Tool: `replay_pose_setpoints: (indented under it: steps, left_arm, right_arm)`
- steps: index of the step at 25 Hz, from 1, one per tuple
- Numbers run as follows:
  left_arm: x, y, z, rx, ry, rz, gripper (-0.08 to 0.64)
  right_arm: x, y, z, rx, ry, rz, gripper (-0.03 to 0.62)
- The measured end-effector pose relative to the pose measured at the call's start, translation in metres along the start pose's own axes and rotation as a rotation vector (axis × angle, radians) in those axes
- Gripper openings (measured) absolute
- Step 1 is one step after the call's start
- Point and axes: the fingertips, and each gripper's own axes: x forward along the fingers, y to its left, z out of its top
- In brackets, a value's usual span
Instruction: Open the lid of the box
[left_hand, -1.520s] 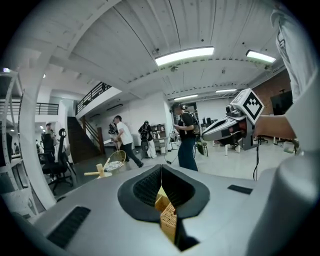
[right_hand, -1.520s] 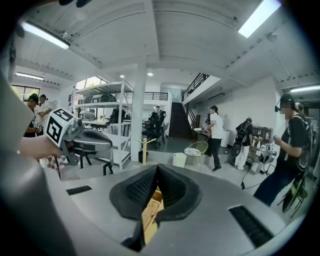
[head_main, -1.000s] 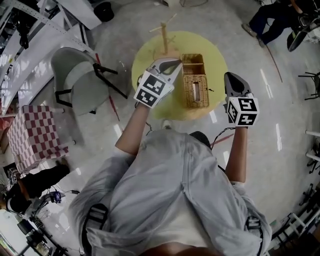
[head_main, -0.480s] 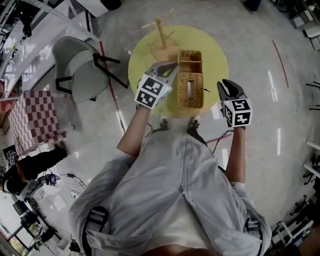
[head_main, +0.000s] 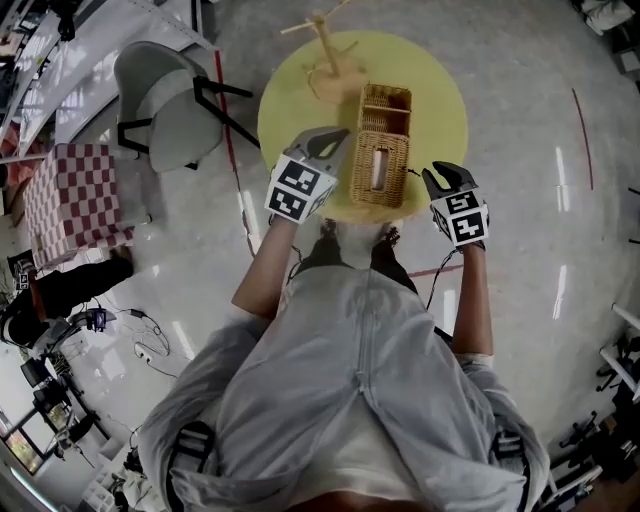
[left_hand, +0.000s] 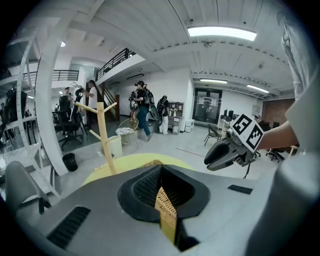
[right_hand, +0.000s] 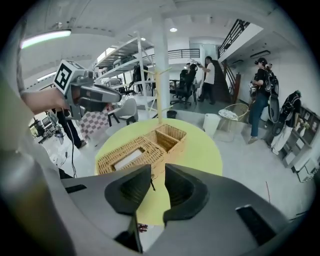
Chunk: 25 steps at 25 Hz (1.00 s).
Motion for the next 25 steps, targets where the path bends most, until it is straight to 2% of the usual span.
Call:
replay_pose_setpoints:
  steps: [5,12,15,18,25]
  left_arm:
    - [-0.001,-0.001,-0.021,-0.042,0.031,0.036,0.029]
    - [-0.006,0.001,-0.054,-0.088,0.077,0.079,0.029]
    - [-0.011,0.002,-0.063,-0.1,0.089,0.088,0.03]
    - [-0.014,0.006,-0.068,-0.106,0.091,0.091,0.029]
    - [-0.017,-0.002,-0.056,-0.09,0.053,0.07,0.029]
  right_arm:
    - [0.026,0.015,-0.03,0.007,0.069,0.075,0.107]
    - [0.06,0.013,-0.064,-0.035,0.166,0.078,0.107]
    - [0.066,0.012,-0.067,-0.038,0.184,0.079,0.102]
    - [0.068,0.015,-0.065,-0.028,0.187,0.068,0.035]
    - [0.051,0.013,-0.061,0.002,0.173,0.026,0.027]
